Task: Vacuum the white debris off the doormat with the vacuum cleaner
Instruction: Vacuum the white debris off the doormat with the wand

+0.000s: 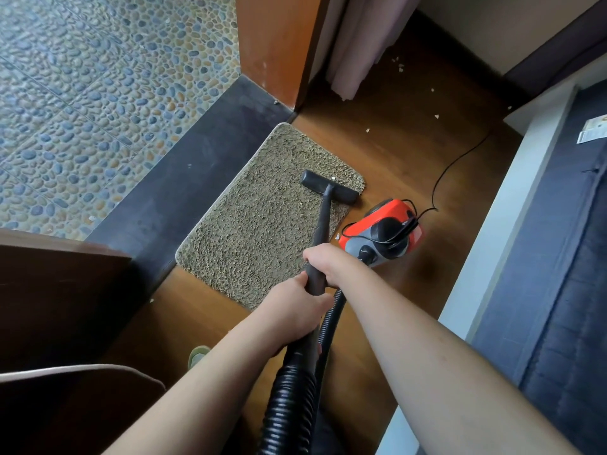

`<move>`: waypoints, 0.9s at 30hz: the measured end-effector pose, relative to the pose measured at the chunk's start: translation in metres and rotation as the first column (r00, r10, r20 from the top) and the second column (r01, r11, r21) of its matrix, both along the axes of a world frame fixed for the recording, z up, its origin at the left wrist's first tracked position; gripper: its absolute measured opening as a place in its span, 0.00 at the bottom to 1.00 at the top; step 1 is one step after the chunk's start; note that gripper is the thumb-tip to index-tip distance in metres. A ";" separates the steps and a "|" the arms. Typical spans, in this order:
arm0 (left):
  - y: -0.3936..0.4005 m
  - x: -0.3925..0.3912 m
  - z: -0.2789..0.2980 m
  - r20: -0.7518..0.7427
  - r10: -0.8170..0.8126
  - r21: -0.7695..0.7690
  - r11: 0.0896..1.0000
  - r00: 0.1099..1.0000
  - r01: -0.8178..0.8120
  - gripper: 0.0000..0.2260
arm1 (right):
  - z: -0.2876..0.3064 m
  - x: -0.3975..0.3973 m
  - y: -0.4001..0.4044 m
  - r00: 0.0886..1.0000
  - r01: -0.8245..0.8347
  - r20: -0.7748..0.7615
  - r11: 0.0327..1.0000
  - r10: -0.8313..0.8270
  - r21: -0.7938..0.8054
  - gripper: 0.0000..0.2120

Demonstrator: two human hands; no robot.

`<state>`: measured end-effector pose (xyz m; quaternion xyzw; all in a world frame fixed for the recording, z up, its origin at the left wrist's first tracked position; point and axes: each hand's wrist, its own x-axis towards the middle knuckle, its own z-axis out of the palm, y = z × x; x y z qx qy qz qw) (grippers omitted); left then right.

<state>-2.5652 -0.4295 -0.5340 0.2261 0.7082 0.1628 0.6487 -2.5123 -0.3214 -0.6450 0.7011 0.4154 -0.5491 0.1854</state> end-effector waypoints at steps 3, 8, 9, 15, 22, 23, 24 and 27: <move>-0.003 0.001 0.001 -0.005 0.015 0.015 1.000 1.000 -0.015 0.11 | 0.001 0.000 -0.004 1.000 -0.010 -0.001 1.000 0.010 0.009 0.20; -0.012 0.000 0.010 0.011 0.010 0.022 1.000 1.000 -0.010 0.13 | 0.008 0.004 -0.011 1.000 -0.022 -0.012 1.000 0.022 0.007 0.17; -0.015 0.000 0.011 0.011 0.005 0.021 1.000 1.000 -0.005 0.15 | 0.010 0.005 -0.014 1.000 -0.018 -0.016 1.000 0.018 0.007 0.17; -0.035 -0.001 0.018 0.014 -0.024 0.002 1.000 1.000 0.024 0.17 | 0.013 0.005 -0.039 0.999 0.024 -0.046 1.000 -0.025 -0.004 0.19; -0.062 -0.007 0.017 -0.007 -0.024 -0.004 1.000 1.000 0.024 0.14 | 0.011 0.003 -0.064 0.998 0.045 -0.041 0.999 -0.046 -0.010 0.25; -0.065 -0.007 0.017 -0.009 -0.027 -0.001 1.000 1.000 0.027 0.15 | 0.009 0.002 -0.067 0.998 0.052 -0.039 0.999 -0.052 -0.009 0.24; -0.068 -0.008 0.017 -0.012 -0.030 0.002 1.000 0.999 0.030 0.16 | 0.008 0.000 -0.070 0.997 0.063 -0.038 0.998 -0.063 -0.011 0.22; -0.072 -0.010 0.016 -0.021 -0.023 0.007 1.000 1.000 0.023 0.16 | 0.006 -0.004 -0.075 0.996 0.085 -0.020 0.996 -0.085 -0.019 0.21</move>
